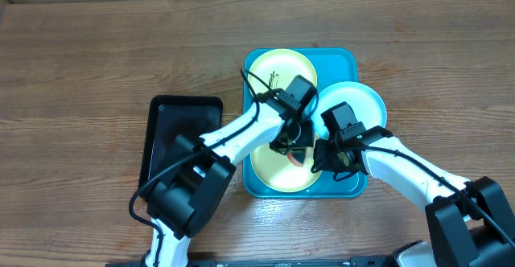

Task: Clean dirty plates on tray and stack at the side
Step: 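Scrub the front yellow plate's smear with the sponge in left gripper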

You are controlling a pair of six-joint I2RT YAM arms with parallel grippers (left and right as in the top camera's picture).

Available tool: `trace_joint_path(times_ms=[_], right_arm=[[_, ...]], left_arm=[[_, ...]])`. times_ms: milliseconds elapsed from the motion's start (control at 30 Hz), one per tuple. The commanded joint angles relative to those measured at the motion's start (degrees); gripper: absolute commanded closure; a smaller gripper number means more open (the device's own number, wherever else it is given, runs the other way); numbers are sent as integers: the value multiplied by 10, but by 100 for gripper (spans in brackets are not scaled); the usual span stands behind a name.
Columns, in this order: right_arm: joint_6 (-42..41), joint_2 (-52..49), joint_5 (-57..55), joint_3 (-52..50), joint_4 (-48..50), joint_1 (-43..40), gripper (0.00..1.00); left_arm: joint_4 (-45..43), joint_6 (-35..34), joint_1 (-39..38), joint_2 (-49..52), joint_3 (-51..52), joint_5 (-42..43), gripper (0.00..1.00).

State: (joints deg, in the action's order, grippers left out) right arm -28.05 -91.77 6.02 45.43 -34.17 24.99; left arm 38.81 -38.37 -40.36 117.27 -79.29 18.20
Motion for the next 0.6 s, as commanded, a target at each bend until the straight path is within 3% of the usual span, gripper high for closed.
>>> trace_joint_path(times_ms=[0,300,567], right_arm=[[8,-21,-45,-16,-7,-3,96],[8,-21,-45,-16,-11,-3,96],[8,-21,-44,-16,-11,-3,96]], left_arm=[[4,11,-13,6,17,61,95],[127,-20,9,6,17,-34,96],[249,-30,28,6,-26,-247,96]])
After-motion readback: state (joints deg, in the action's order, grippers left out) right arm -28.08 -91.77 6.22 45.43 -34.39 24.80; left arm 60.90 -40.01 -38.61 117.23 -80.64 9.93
